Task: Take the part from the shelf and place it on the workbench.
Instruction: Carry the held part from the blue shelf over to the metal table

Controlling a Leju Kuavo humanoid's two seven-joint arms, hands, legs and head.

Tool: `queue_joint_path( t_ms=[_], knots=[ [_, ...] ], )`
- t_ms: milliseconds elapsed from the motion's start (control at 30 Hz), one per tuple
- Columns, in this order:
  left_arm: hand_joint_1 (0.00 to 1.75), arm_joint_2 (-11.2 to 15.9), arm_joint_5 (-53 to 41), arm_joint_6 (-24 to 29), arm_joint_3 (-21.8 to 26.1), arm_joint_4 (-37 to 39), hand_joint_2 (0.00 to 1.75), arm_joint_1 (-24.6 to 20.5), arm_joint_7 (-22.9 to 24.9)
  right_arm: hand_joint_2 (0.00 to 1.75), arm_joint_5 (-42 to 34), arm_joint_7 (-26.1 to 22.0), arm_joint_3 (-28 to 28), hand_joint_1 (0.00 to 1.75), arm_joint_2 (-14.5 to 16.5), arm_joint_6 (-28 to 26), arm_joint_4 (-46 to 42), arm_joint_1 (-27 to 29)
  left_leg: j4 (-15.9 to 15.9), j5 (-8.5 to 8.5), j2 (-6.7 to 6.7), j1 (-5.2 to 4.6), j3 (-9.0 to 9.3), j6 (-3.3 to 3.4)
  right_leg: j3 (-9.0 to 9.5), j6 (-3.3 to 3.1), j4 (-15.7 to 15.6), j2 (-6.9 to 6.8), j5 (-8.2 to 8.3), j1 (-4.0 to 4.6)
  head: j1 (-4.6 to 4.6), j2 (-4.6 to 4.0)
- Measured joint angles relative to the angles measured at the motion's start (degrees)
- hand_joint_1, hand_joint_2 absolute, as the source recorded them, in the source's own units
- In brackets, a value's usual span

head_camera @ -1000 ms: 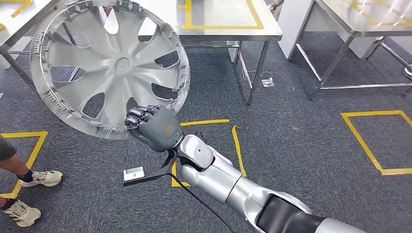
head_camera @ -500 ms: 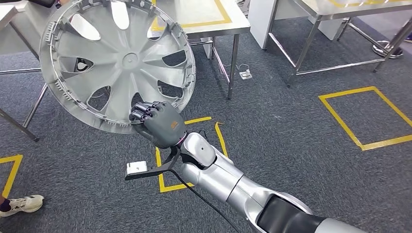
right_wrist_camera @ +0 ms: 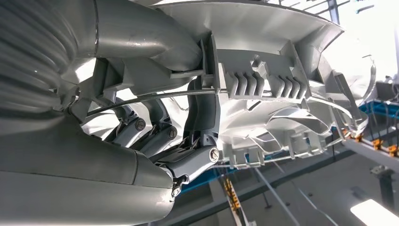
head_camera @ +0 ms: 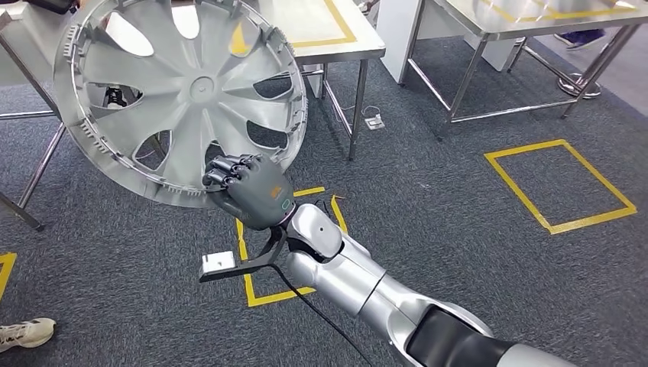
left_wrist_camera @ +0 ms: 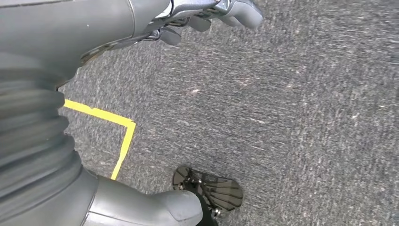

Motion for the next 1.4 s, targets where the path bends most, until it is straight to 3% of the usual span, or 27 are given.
queue_joint_path(
  t_ms=[67,100,167,233,333,400,467,533,600,633,667,767,800,833,900,967,1033,1100,1133,1167,1233,1300,1400],
  knots=[
    [0.0,0.04,0.0,-0.06,0.0,0.02,1.75,0.11,0.06,1.75,0.02,-0.03,0.0,1.75,-0.01,0.01,-0.1,0.06,0.04,-0.36,0.47,-0.05,0.24,-0.12,-3.32,-0.07,5.45,-0.37,-1.92,-0.12,0.0,0.0],
    [0.0,0.07,-0.01,-0.16,0.0,0.02,1.75,0.17,0.1,1.75,0.03,-0.04,0.0,1.75,-0.02,0.02,-0.12,0.17,0.05,-0.6,0.65,-0.03,0.49,-0.28,-3.74,-0.14,5.6,-0.44,-1.4,-0.21,0.0,0.0],
    [0.0,0.07,-0.06,-0.41,0.0,0.03,1.75,0.24,0.21,1.75,0.01,0.01,0.0,1.75,-0.03,0.07,-0.13,0.33,0.06,-1.28,0.88,0.09,1.31,-0.73,-1.38,-0.38,-0.24,-0.76,2.4,-0.39,0.0,0.0],
    [0.0,0.09,-0.15,-0.52,0.0,0.02,1.75,0.2,0.45,1.75,-0.04,0.09,0.0,1.75,-0.07,0.07,-0.15,0.36,-0.03,-1.97,1.1,0.13,2.04,-1.44,1.52,-0.68,-6.73,-1.28,4.36,-0.11,-0.1,0.0],
    [0.0,0.16,-0.21,-0.51,0.01,0.03,1.75,0.17,0.87,1.75,-0.11,0.2,0.0,1.75,-0.14,0.01,-0.25,0.52,-0.34,-2.46,1.36,0.06,3.0,-2.82,2.92,-1.7,-8.69,-1.31,3.63,0.32,-0.22,0.0],
    [0.0,0.16,-0.25,-0.47,0.01,0.02,1.75,0.08,1.14,1.75,-0.31,0.31,-0.03,1.75,-0.22,0.01,-0.42,0.68,1.46,-2.08,1.39,0.14,2.73,-3.5,4.22,-2.63,-8.96,-1.09,3.33,0.15,-0.27,0.0],
    [0.0,0.17,-0.31,-0.37,0.01,0.02,1.75,-0.03,1.38,1.75,-0.55,0.36,-0.07,1.75,-0.28,-0.01,-0.55,0.78,6.85,-2.0,1.28,0.18,-0.56,-3.88,5.67,-3.44,-9.14,-1.04,2.55,0.05,-0.4,0.0],
    [0.0,0.18,-0.37,-0.18,-0.01,0.03,1.75,0.12,1.62,1.75,-0.67,0.3,-0.09,1.75,-0.31,-0.08,-0.56,1.02,13.09,-4.13,1.19,0.14,-5.47,-4.08,6.88,-3.93,-9.14,-0.82,1.48,0.15,-0.48,0.0],
    [0.0,0.2,-0.48,0.04,-0.01,0.03,1.75,0.42,1.84,1.75,-0.79,0.22,-0.09,1.75,-0.31,-0.12,-0.56,1.42,14.99,-6.43,1.15,0.09,-8.72,-3.96,8.46,-4.07,-9.14,-0.38,0.15,0.29,-0.49,0.0],
    [0.0,0.22,-0.57,0.12,0.0,0.03,1.75,0.52,1.92,1.75,-0.9,0.22,-0.09,1.75,-0.31,-0.12,-0.56,1.59,13.55,-6.16,1.12,0.02,-9.17,-3.74,9.42,-4.06,-9.14,-0.2,-0.57,0.35,-0.5,0.0],
    [0.0,0.26,-0.66,0.16,0.0,0.03,1.75,0.57,1.97,1.75,-1.02,0.23,-0.09,1.75,-0.31,-0.11,-0.56,1.71,10.75,-4.44,1.09,-0.11,-8.95,-3.41,10.42,-3.99,-9.15,-0.09,-1.33,0.4,-0.5,0.0],
    [0.0,0.54,-0.8,0.3,0.0,0.03,1.75,0.76,2.12,1.75,-1.28,0.24,-0.09,1.75,-0.28,-0.14,-0.52,1.9,1.45,5.1,0.76,-0.86,-7.52,-2.3,12.37,-3.36,-9.18,0.23,-3.47,0.54,-0.61,0.0],
    [0.0,0.62,-0.81,0.38,0.0,0.03,1.75,0.84,2.16,1.75,-1.32,0.21,-0.09,1.75,-0.23,-0.18,-0.51,1.96,0.1,6.78,0.64,-1.05,-7.25,-2.05,12.73,-3.01,-9.17,0.38,-3.87,0.58,-0.66,0.0],
    [0.0,0.67,-0.81,0.44,0.01,0.03,1.75,0.86,2.2,1.75,-1.37,0.17,-0.09,1.75,-0.17,-0.25,-0.51,2.0,-0.21,6.77,0.57,-1.11,-6.97,-1.88,13.08,-2.64,-9.09,0.52,-3.97,0.69,-0.67,0.0],
    [0.0,0.68,-0.81,0.52,0.02,0.01,1.75,0.81,2.15,1.75,-1.5,0.08,-0.13,1.75,-0.09,-0.38,-0.56,2.05,-0.58,6.32,0.61,-0.86,-5.92,-1.21,12.84,-2.06,-7.86,0.31,-3.58,0.72,-0.6,0.0],
    [0.0,0.72,-0.81,0.55,0.02,-0.03,1.75,0.65,2.02,1.75,-1.61,-0.03,-0.16,1.75,-0.09,-0.47,-0.58,2.1,-0.8,5.53,0.52,-0.62,-4.77,-0.63,10.03,-1.51,-3.18,-0.23,-3.59,0.61,-0.46,0.0],
    [0.0,0.72,-0.79,0.57,0.02,-0.05,1.75,0.61,1.9,1.75,-1.63,-0.26,-0.17,1.75,-0.1,-0.59,-0.57,2.28,-0.83,4.43,0.46,-0.58,-3.76,-0.4,5.3,-0.94,3.13,-0.54,-5.91,0.4,-0.34,0.0],
    [0.0,0.67,-0.74,0.57,0.02,-0.04,1.75,0.76,1.8,1.75,-1.67,-0.54,-0.19,1.75,-0.13,-0.68,-0.56,2.51,-0.83,3.15,0.46,-0.53,-2.36,-0.49,1.63,-0.53,5.88,-0.58,-8.72,0.2,-0.33,0.0],
    [0.0,0.64,-0.73,0.57,0.02,-0.02,1.75,0.84,1.74,1.75,-1.71,-0.65,-0.21,1.75,-0.15,-0.69,-0.55,2.61,-0.83,2.4,0.45,-0.48,-1.43,-0.61,0.83,-0.41,4.89,-0.62,-8.58,0.08,-0.34,0.0],
    [0.0,0.61,-0.72,0.57,0.02,-0.01,1.75,0.88,1.69,1.75,-1.75,-0.7,-0.25,1.75,-0.18,-0.7,-0.55,2.68,-0.82,1.66,0.45,-0.41,-0.48,-0.79,0.83,-0.37,2.33,-0.71,-6.83,-0.05,-0.34,0.0],
    [0.0,0.6,-0.73,0.58,0.02,0.01,1.75,0.85,1.56,1.75,-1.8,-0.81,-0.33,1.75,-0.24,-0.71,-0.49,2.81,-0.65,0.13,0.43,-0.33,1.27,-1.34,1.62,-0.4,-4.63,-1.16,-0.03,-0.25,-0.4,0.0],
    [0.0,0.64,-0.74,0.63,0.03,-0.02,1.75,0.77,1.4,1.75,-1.7,-0.91,-0.43,1.75,-0.23,-0.71,-0.44,2.91,-0.51,-1.02,0.39,-0.43,2.38,-2.18,2.33,-1.0,-8.33,-1.55,4.2,-0.06,-0.45,0.0],
    [0.0,0.7,-0.76,0.68,0.04,-0.08,1.75,0.67,1.15,1.75,-1.7,-0.97,-0.57,1.75,-0.02,-0.69,-0.56,2.8,-0.09,-1.63,0.5,-0.36,3.59,-3.51,3.91,-2.69,-8.94,-1.34,3.86,0.1,-0.46,0.0]
  ],
)
